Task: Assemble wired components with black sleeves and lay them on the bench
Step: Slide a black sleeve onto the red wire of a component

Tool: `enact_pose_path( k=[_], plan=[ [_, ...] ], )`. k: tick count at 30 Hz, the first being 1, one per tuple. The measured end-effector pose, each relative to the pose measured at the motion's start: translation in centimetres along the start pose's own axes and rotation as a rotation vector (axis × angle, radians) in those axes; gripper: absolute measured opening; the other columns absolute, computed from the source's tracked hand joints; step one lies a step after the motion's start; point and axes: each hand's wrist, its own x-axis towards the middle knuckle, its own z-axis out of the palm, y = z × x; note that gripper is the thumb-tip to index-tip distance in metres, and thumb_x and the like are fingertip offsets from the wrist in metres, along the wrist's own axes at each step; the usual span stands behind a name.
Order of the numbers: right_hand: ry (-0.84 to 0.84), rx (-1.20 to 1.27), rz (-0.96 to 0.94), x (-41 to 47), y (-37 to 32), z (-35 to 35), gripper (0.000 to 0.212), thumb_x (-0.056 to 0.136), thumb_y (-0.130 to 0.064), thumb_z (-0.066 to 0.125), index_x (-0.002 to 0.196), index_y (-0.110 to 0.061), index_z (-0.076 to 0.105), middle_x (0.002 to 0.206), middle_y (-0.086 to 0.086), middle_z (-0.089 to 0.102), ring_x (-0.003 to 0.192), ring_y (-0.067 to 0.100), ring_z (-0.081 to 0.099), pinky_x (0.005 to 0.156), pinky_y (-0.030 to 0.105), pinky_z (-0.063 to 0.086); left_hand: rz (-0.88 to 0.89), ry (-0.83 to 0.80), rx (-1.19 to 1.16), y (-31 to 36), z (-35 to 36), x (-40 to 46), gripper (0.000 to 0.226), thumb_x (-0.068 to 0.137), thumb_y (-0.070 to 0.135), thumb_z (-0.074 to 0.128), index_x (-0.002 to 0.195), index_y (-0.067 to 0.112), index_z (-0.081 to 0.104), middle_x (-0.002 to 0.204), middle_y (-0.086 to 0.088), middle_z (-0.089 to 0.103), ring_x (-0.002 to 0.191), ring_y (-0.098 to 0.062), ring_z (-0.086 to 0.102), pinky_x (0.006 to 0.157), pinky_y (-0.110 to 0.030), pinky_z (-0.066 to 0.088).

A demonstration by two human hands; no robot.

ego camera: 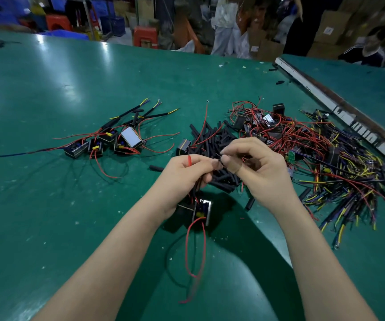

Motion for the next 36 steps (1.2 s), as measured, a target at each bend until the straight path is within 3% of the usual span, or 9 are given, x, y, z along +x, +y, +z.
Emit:
enact_pose_path(
  k=[5, 10, 16, 20, 24, 26, 31, 34, 36],
  plan=[
    [-0.144, 0.005, 0.116, 0.0, 0.2, -0.9, 0.012, 0.085, -0.025, 0.062, 0.095, -0.029, 0.067, 0.109, 0.0, 0.061, 0.09, 0.017, 0.057, 0.068, 0.026, 0.041, -0.061, -0.13, -0.002, 0.3, -0.2, -0.2, 0.021, 0.09, 0.008, 0.057, 0.072, 0.011, 0.069, 0.045, 0.01, 0.042, 0.04, 0.0, 0.037, 0.042, -0.008, 0.03],
    [-0.206, -0.071, 0.168, 0.0, 0.0, -0.6, 0.019, 0.085, -0.035, 0.056, 0.085, -0.02, 0.068, 0.099, -0.006, 0.058, 0.098, 0.017, 0.055, 0.072, 0.026, 0.044, -0.093, -0.186, -0.014, 0.6, -0.7, -0.4, 0.027, 0.09, 0.012, 0.056, 0.067, 0.015, 0.07, 0.046, 0.01, 0.039, 0.04, -0.001, 0.034, 0.04, -0.011, 0.027],
    [-0.07, -0.088, 0.307, 0.0, 0.2, 0.5, 0.022, 0.086, -0.008, 0.063, 0.066, -0.017, 0.062, 0.08, -0.015, 0.057, 0.087, 0.008, 0.053, 0.08, 0.022, 0.037, 0.009, -0.075, 0.145, 0.4, -0.2, -0.4, 0.024, 0.089, 0.01, 0.06, 0.067, 0.016, 0.063, 0.047, 0.011, 0.047, 0.044, 0.0, 0.04, 0.046, -0.01, 0.033],
    [-0.029, -0.201, 0.122, 0.0, -0.3, 0.4, 0.006, 0.087, -0.017, 0.069, 0.091, -0.02, 0.066, 0.096, -0.009, 0.057, 0.093, 0.009, 0.053, 0.081, 0.017, 0.037, -0.035, -0.035, -0.008, 0.4, -0.6, -0.1, 0.02, 0.09, 0.009, 0.057, 0.073, 0.013, 0.067, 0.046, 0.009, 0.042, 0.042, -0.003, 0.037, 0.042, -0.011, 0.03],
    [-0.064, -0.235, -0.028, 0.1, -0.4, 0.0, 0.028, 0.085, -0.026, 0.065, 0.113, -0.03, 0.061, 0.116, -0.009, 0.052, 0.111, 0.0, 0.043, 0.093, 0.027, 0.036, -0.075, -0.125, -0.096, 0.5, -1.0, 0.0, 0.032, 0.091, 0.008, 0.05, 0.067, 0.014, 0.07, 0.045, 0.012, 0.035, 0.041, -0.002, 0.03, 0.04, -0.011, 0.025],
    [-0.07, -0.26, -0.057, 0.1, -0.4, -0.2, 0.024, 0.085, -0.023, 0.065, 0.108, -0.029, 0.064, 0.116, -0.005, 0.053, 0.109, 0.007, 0.043, 0.097, 0.03, 0.035, -0.103, -0.171, -0.124, 0.5, -1.0, 0.0, 0.035, 0.087, 0.008, 0.052, 0.058, 0.015, 0.07, 0.045, 0.012, 0.034, 0.04, -0.001, 0.029, 0.04, -0.011, 0.026],
    [-0.087, -0.319, -0.032, -0.2, -0.2, -0.1, 0.011, 0.087, -0.019, 0.066, 0.085, -0.012, 0.074, 0.096, -0.003, 0.059, 0.101, 0.02, 0.046, 0.094, 0.019, 0.031, -0.226, -0.273, -0.19, 0.7, -1.2, -0.2, 0.017, 0.074, 0.024, 0.061, 0.059, 0.02, 0.068, 0.046, 0.014, 0.032, 0.042, -0.002, 0.029, 0.04, -0.014, 0.026],
    [-0.098, -0.399, 0.115, -0.2, -0.2, 0.6, 0.019, 0.09, -0.018, 0.064, 0.072, -0.012, 0.065, 0.088, -0.003, 0.06, 0.1, 0.023, 0.045, 0.09, 0.038, 0.037, -0.089, -0.152, 0.024, 0.4, -1.0, -0.1, 0.027, 0.088, 0.014, 0.058, 0.062, 0.018, 0.063, 0.047, 0.012, 0.04, 0.042, -0.002, 0.034, 0.042, -0.012, 0.029],
    [-0.134, -0.396, 0.288, 0.0, -0.3, 0.9, 0.022, 0.085, -0.021, 0.06, 0.064, -0.017, 0.059, 0.086, -0.002, 0.06, 0.101, 0.021, 0.045, 0.09, 0.04, 0.037, 0.036, -0.079, 0.217, 0.4, -0.6, -0.4, 0.022, 0.089, 0.009, 0.059, 0.067, 0.012, 0.06, 0.046, 0.012, 0.045, 0.042, 0.0, 0.037, 0.044, -0.009, 0.031]
  ],
)
